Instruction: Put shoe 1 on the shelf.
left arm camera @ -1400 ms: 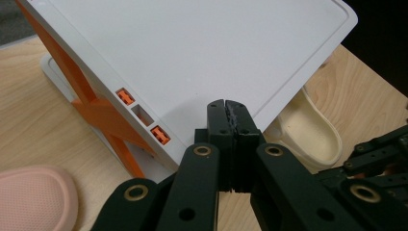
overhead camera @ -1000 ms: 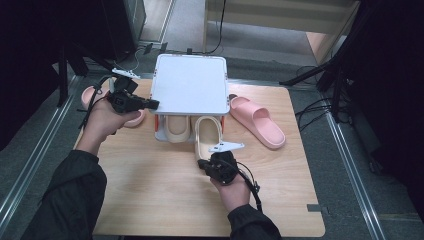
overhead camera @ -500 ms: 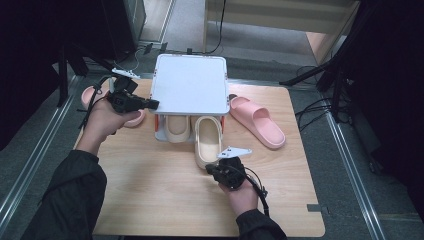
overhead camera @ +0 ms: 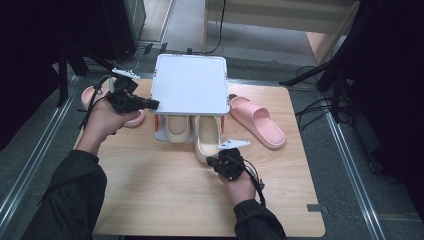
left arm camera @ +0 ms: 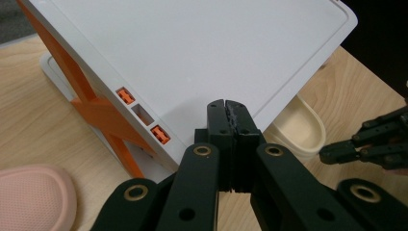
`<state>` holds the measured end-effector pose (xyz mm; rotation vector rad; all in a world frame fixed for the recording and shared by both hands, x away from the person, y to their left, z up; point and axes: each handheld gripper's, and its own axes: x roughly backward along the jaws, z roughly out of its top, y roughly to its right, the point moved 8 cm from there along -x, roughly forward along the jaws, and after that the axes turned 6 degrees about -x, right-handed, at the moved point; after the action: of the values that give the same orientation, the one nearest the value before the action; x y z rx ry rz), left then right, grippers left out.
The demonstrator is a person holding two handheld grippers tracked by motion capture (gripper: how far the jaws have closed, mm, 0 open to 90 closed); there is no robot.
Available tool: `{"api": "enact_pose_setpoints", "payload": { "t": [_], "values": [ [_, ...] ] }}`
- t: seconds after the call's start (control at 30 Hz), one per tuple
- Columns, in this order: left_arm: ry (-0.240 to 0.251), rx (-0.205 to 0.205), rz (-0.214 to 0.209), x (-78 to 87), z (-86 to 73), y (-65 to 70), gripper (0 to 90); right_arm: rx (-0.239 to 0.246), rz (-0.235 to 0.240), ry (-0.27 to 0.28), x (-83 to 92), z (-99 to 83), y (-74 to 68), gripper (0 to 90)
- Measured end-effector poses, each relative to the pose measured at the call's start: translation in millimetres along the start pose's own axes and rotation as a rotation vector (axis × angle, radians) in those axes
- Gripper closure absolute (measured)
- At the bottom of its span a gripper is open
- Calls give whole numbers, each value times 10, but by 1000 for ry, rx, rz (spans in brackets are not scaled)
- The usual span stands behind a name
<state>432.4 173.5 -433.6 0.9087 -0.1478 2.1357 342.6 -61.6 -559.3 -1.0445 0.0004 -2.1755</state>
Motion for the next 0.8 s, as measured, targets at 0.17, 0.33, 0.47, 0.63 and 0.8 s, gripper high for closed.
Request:
{"api": "enact_pose_setpoints", "payload": {
  "t": [0.17,0.33,0.47,0.63,0.8],
  "values": [
    [2,-1,-1,1,-1,-1,897,-17,-17,11,-108,180,83,900],
    [4,-8,5,1,2,-2,897,-33,-17,27,-217,338,160,900],
    [3,-2,5,3,0,-2,897,-47,-14,47,-305,428,203,900],
    [-1,-9,11,5,3,-3,896,-44,-24,61,-351,469,242,882],
    [-1,-4,8,6,4,-8,895,-51,-13,51,-337,439,241,886]
  ]
}}
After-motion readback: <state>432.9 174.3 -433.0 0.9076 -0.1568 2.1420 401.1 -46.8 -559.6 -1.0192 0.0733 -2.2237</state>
